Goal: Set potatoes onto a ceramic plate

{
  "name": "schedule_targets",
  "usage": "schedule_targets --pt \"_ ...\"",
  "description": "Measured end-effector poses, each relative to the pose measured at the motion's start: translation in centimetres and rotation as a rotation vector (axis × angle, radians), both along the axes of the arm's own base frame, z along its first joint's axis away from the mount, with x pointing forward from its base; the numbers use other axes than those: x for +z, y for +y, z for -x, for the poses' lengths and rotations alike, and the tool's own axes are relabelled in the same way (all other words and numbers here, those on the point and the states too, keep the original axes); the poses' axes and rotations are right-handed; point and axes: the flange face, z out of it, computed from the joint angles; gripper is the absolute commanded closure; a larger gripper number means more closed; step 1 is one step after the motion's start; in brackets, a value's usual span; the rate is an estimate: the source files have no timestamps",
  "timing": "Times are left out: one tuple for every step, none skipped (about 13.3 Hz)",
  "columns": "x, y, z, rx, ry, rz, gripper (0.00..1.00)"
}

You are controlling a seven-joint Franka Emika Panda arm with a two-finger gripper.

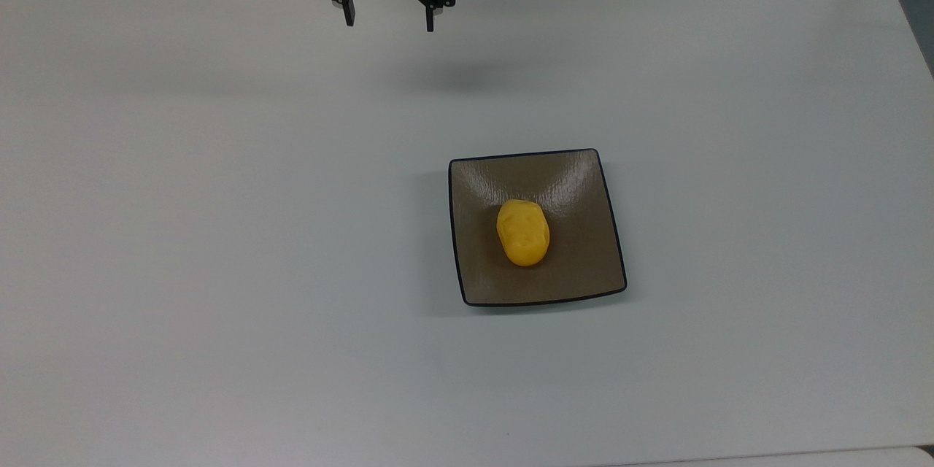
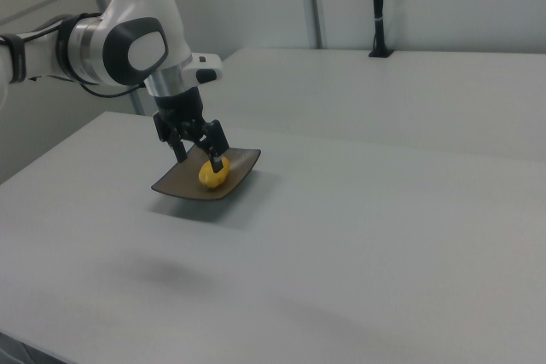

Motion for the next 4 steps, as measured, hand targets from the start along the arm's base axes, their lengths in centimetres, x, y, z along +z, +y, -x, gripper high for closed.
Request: schedule_targets --pt "-0.13 0.09 -0.12 0.008 0.002 0.000 0.00" --pt "-0.32 0.16 -0.23 0.010 0.006 0.001 0.00" --pt "-0.56 0.24 -0.33 0.011 0.010 0.001 0.00" --pt "-0.69 0.33 -0.39 0.013 0.012 0.001 0.00"
